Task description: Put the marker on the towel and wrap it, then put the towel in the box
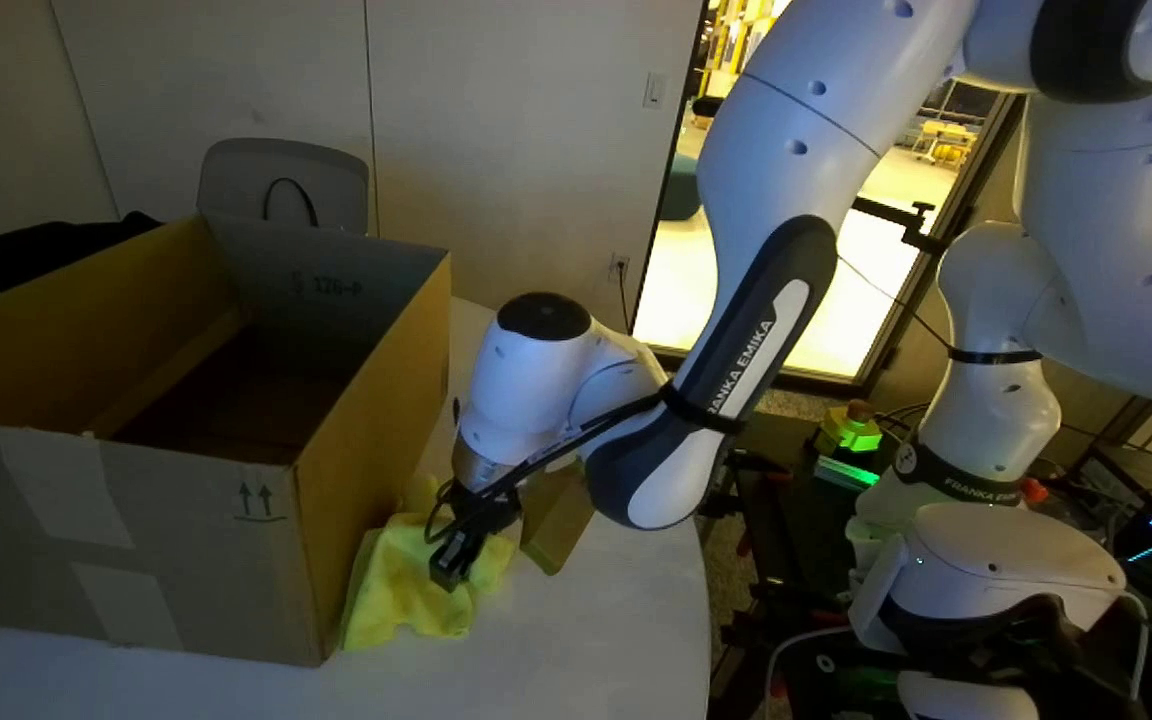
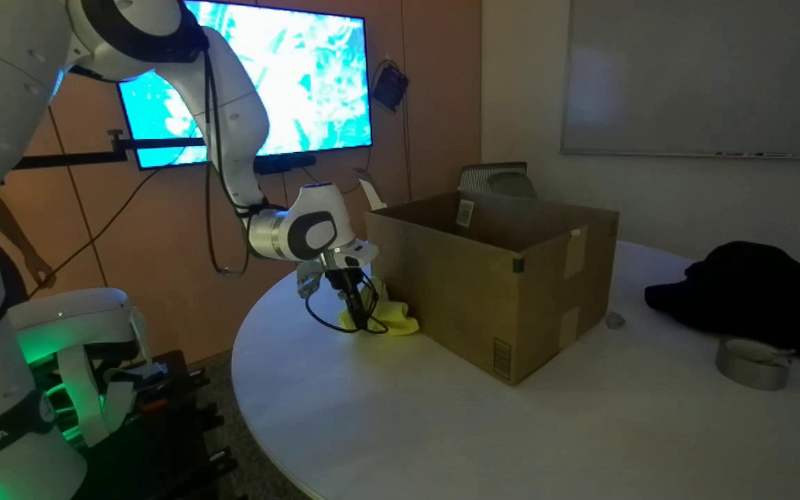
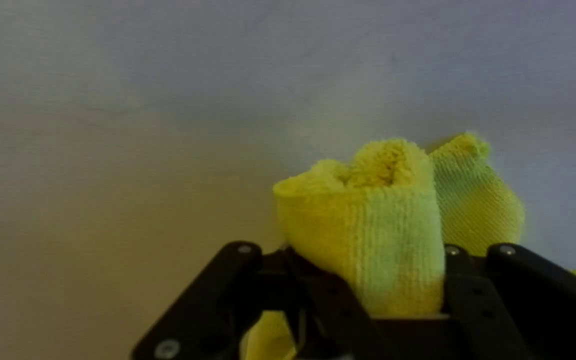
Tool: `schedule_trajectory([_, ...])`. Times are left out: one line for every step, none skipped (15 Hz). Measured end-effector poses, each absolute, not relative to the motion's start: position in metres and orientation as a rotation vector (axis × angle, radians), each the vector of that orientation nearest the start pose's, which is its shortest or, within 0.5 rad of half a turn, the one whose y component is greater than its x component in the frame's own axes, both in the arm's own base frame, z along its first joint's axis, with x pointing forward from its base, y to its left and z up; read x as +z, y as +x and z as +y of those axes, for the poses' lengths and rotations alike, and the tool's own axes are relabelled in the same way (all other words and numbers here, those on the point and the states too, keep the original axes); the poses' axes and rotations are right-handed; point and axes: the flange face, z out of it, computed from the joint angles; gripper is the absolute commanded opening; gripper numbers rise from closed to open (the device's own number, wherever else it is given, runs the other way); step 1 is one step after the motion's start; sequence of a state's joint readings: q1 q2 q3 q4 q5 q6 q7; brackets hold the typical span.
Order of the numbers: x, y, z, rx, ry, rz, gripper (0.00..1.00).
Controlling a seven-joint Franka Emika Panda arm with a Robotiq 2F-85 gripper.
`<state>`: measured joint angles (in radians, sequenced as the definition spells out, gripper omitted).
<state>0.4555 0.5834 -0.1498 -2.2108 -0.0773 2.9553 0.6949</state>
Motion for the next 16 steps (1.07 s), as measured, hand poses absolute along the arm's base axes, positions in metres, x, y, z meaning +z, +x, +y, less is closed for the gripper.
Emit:
schedule_trajectory([0.14,0.525,0.157,-0.285,-3.116,0.416,0.13])
schedule_trajectory([0.151,0.521,0.145,-0.272,-3.124,0.396,0.13])
schedule_trajectory([0.166,0.518,0.131,-0.271,-3.127,0.391,0.13])
schedule_trajectory([0.182,0.516,0.119,-0.281,-3.129,0.393,0.13])
schedule_trajectory([0.202,0.516,0.106,-0.31,-3.127,0.403,0.12])
schedule_trajectory([0.22,0.516,0.096,-0.345,-3.122,0.409,0.12])
schedule_trajectory([0.241,0.516,0.086,-0.39,-3.117,0.411,0.12])
schedule_trajectory([0.262,0.518,0.078,-0.433,-3.112,0.406,0.12])
schedule_trajectory([0.285,0.519,0.07,-0.477,-3.105,0.403,0.12])
schedule_trajectory([0.308,0.521,0.063,-0.521,-3.095,0.405,0.12])
schedule_trajectory([0.332,0.522,0.058,-0.563,-3.08,0.412,0.12])
schedule_trajectory([0.354,0.524,0.056,-0.601,-3.065,0.42,0.12])
schedule_trajectory([0.375,0.527,0.055,-0.637,-3.051,0.424,0.12])
schedule_trajectory([0.393,0.531,0.058,-0.673,-3.039,0.423,0.12])
schedule_trajectory([0.409,0.537,0.062,-0.704,-3.029,0.418,0.12])
schedule_trajectory([0.421,0.545,0.068,-0.731,-3.019,0.412,0.12])
